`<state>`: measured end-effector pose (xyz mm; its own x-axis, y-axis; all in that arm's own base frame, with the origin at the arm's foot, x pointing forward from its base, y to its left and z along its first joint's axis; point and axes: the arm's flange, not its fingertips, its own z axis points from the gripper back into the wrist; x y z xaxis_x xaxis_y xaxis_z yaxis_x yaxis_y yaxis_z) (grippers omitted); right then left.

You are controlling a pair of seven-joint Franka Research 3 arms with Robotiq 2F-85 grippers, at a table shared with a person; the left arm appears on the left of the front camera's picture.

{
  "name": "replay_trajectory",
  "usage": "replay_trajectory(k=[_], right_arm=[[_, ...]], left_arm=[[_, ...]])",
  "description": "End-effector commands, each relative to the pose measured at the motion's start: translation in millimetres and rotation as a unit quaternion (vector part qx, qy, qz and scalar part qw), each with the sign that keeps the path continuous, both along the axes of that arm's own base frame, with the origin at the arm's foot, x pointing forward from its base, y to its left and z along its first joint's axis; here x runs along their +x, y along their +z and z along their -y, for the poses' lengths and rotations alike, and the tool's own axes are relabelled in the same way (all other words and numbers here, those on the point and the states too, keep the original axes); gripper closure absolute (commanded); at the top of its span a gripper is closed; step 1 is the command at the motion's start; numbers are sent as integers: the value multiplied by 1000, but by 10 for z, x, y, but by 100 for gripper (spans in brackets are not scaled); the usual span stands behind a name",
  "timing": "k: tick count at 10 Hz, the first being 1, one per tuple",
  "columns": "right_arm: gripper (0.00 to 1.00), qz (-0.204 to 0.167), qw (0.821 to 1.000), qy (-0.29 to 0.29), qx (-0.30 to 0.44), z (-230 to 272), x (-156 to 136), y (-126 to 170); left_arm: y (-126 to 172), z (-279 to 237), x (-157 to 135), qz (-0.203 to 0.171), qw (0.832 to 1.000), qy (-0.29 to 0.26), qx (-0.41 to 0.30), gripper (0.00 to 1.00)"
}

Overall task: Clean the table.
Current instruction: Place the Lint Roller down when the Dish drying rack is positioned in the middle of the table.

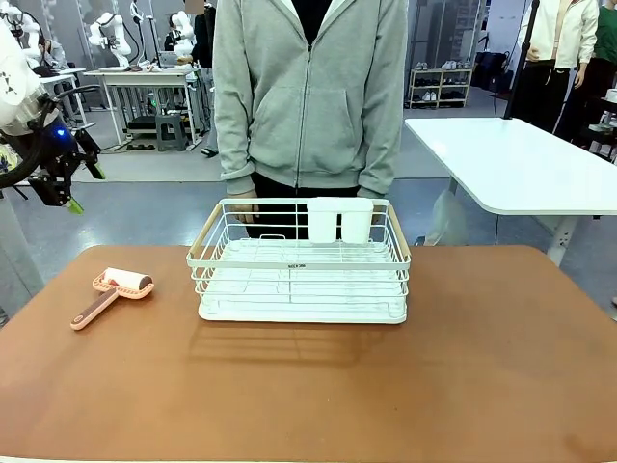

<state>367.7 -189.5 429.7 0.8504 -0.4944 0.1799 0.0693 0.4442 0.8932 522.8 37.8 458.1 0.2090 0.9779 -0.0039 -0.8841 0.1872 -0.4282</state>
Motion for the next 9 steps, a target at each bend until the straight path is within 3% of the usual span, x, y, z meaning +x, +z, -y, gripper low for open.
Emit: replay_trajectory(k=[1,9], right_arm=[[0,5,1000,1,7,-4,2,23],[0,5,1000,1,7,-4,2,23]], left_arm=[[13,-19,7,4,1000,9,6,0],[13,-19,7,4,1000,9,6,0]])
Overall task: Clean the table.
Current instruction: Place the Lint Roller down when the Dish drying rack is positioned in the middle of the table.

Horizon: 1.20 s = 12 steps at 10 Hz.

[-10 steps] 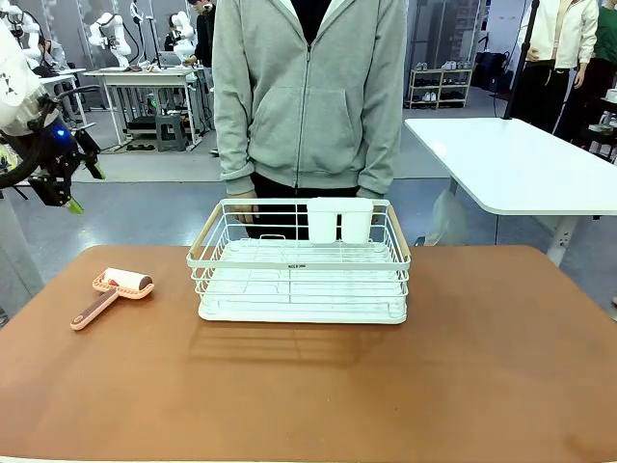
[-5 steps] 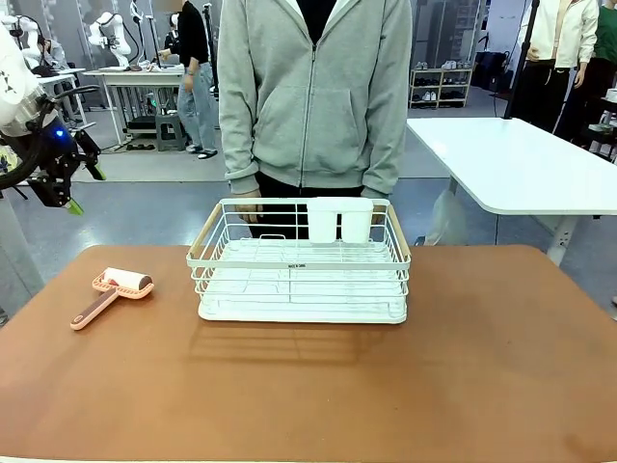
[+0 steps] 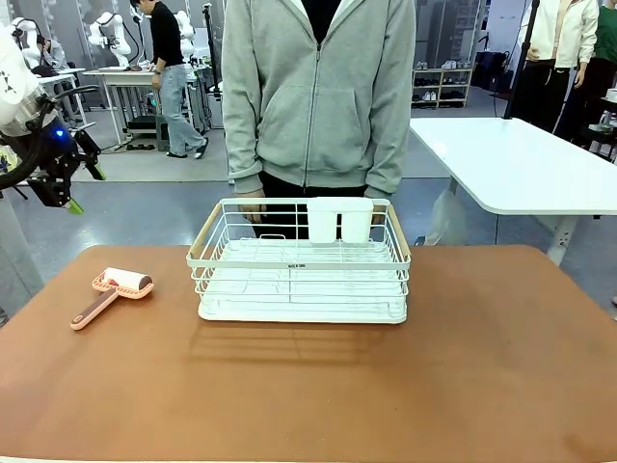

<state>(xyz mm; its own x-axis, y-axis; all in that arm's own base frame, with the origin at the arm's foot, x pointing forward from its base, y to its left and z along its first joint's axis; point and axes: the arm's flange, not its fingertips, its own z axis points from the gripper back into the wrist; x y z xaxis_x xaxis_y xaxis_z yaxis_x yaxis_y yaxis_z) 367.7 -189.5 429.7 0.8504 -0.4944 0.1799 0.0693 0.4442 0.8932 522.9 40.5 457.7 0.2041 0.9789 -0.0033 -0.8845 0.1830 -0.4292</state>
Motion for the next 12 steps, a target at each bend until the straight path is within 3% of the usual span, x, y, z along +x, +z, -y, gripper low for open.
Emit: replay_trajectory(k=[1,12], right_arm=[[0,5,1000,1,7,-4,2,23],[0,5,1000,1,7,-4,2,23]], left_arm=[[17,8,7,4,1000,7,5,0],[17,8,7,4,1000,7,5,0]])
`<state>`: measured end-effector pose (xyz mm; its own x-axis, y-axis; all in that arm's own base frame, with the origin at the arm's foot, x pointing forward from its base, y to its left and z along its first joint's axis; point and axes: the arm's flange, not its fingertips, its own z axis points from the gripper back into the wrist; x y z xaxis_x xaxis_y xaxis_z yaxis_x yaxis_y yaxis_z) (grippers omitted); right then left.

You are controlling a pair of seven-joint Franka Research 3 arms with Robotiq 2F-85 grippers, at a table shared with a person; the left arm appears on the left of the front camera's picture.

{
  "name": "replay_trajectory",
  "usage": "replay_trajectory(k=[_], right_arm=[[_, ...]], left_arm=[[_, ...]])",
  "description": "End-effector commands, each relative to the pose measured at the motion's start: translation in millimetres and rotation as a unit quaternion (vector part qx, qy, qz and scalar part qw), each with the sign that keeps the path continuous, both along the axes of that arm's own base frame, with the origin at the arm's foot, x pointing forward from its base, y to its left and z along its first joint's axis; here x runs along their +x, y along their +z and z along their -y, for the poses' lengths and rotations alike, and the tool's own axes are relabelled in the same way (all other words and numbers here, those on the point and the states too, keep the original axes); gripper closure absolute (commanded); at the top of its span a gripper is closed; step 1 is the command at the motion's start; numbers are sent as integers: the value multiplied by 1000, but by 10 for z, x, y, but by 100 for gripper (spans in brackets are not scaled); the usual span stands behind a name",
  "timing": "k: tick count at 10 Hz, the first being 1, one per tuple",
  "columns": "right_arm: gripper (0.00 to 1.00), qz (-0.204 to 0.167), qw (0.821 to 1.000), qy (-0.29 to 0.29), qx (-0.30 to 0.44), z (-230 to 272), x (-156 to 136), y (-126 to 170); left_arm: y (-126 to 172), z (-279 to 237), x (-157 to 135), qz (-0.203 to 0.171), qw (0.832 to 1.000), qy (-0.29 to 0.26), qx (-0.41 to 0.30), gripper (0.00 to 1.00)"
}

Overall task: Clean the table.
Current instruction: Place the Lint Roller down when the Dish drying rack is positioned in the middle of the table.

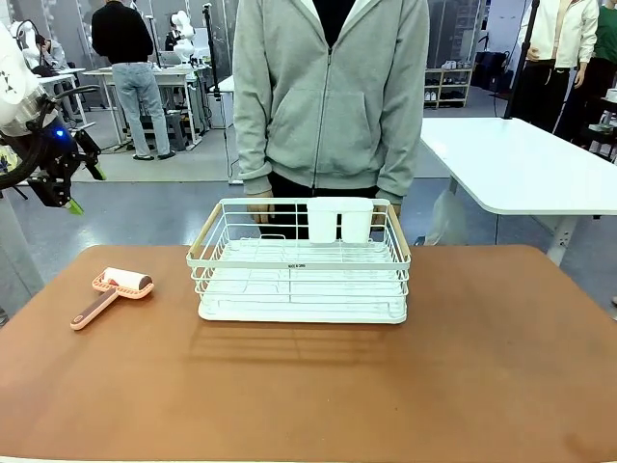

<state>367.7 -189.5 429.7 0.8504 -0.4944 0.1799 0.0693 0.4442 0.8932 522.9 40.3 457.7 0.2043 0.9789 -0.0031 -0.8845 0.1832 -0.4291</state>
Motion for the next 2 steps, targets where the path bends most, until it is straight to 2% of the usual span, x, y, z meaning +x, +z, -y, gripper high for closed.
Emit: replay_trajectory(k=[1,2], right_arm=[[0,5,1000,1,7,-4,2,23],[0,5,1000,1,7,-4,2,23]], left_arm=[[17,6,7,4,1000,7,5,0],[17,6,7,4,1000,7,5,0]])
